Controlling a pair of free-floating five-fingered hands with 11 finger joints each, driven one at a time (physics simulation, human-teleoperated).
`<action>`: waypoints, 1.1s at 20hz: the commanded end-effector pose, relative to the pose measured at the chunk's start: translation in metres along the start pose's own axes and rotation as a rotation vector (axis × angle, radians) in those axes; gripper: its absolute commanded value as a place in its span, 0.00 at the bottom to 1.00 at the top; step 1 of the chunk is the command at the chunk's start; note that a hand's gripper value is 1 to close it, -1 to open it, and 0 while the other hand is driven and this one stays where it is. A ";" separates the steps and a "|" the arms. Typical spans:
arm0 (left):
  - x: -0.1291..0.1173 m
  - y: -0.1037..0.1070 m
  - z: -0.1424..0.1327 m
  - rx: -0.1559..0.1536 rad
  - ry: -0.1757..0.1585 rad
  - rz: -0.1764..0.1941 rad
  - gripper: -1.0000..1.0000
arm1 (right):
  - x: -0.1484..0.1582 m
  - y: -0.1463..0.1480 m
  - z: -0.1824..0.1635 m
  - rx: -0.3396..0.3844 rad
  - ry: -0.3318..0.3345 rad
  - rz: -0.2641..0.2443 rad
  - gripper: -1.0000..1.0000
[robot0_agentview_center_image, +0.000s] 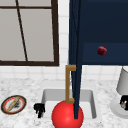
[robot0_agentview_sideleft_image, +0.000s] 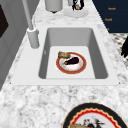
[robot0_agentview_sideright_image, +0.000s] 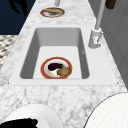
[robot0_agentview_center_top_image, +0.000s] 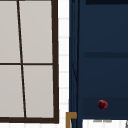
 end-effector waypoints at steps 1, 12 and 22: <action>0.000 0.000 0.000 0.000 0.000 0.000 0.50 | -0.008 0.028 -0.010 -0.005 0.018 -0.008 1.00; 0.000 0.000 0.000 0.000 0.000 0.000 0.50 | -0.018 0.035 -0.041 0.088 0.077 0.008 0.00; 0.000 0.000 0.000 0.000 0.000 0.000 0.50 | -0.007 0.001 -0.012 0.067 0.116 0.050 0.00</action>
